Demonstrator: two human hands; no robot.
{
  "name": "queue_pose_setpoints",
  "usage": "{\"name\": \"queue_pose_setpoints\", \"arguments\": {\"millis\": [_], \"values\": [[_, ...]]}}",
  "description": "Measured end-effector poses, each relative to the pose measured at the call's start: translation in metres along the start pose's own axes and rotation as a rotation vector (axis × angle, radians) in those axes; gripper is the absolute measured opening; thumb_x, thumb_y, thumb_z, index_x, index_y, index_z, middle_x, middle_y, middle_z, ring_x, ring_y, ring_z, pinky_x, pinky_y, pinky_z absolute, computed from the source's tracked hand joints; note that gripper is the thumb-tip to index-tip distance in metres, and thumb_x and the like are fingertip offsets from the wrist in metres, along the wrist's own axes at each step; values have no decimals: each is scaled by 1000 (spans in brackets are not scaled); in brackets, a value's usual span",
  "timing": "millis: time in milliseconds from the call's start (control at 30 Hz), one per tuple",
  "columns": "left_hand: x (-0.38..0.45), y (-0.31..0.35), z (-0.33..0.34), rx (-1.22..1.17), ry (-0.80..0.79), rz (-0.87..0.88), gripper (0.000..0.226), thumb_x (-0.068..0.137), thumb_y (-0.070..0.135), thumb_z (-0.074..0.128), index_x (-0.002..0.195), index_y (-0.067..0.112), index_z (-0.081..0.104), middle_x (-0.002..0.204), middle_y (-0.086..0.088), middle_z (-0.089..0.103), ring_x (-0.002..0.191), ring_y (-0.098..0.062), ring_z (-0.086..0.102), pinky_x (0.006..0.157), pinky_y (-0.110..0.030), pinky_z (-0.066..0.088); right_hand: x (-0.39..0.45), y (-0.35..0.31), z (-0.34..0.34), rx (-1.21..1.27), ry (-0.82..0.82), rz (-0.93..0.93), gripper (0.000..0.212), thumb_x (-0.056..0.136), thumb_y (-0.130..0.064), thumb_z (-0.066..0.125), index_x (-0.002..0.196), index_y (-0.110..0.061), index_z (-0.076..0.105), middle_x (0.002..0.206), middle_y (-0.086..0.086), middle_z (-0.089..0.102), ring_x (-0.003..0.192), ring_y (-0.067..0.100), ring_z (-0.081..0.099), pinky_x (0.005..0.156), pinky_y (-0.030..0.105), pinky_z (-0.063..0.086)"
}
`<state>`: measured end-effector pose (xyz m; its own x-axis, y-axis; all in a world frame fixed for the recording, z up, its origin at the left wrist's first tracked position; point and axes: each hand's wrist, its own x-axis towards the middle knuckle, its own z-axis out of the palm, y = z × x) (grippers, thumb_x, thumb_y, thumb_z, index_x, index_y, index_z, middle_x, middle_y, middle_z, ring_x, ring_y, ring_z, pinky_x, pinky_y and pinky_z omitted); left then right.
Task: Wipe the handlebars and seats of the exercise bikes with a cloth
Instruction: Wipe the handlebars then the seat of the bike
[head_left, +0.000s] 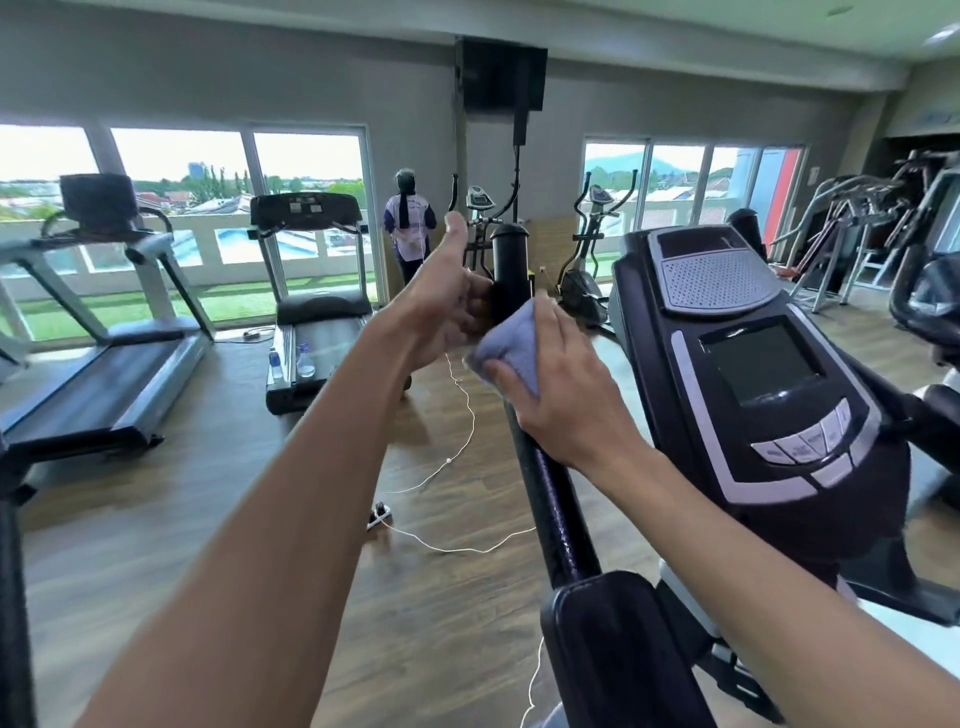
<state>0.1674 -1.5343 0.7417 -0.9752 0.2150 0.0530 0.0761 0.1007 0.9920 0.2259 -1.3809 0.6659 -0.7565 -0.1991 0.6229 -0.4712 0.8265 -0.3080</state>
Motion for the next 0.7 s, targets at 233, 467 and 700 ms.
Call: {"name": "queue_pose_setpoints", "arguments": {"millis": [233, 467, 700], "values": [[0, 12, 5, -82, -98, 14, 115, 88, 87, 0, 107, -2, 71, 118, -25, 72, 112, -33, 71, 98, -44, 56, 59, -14, 2, -12, 278, 20, 79, 104, -51, 46, 157, 4, 25, 160, 22, 34, 146, 37, 36, 117, 43, 33], [1, -8, 4, -300, -126, 13, 117, 89, 87, 5, 122, -6, 68, 123, -21, 69, 113, -33, 64, 104, -41, 50, -8, 2, 6, 35, 51, -58, 72, 103, -29, 58, 159, 0, 24, 165, 18, 27, 153, 31, 27, 121, 36, 29], [-7, -5, 9, -226, -143, 48, 95, 98, 77, 14, 114, 1, 67, 102, -13, 75, 106, -29, 60, 109, -45, 45, -65, 18, -24, -17, -281, -407, 72, 94, -53, 46, 152, -10, 47, 162, 2, 38, 156, 15, 18, 127, 32, 18]]}}
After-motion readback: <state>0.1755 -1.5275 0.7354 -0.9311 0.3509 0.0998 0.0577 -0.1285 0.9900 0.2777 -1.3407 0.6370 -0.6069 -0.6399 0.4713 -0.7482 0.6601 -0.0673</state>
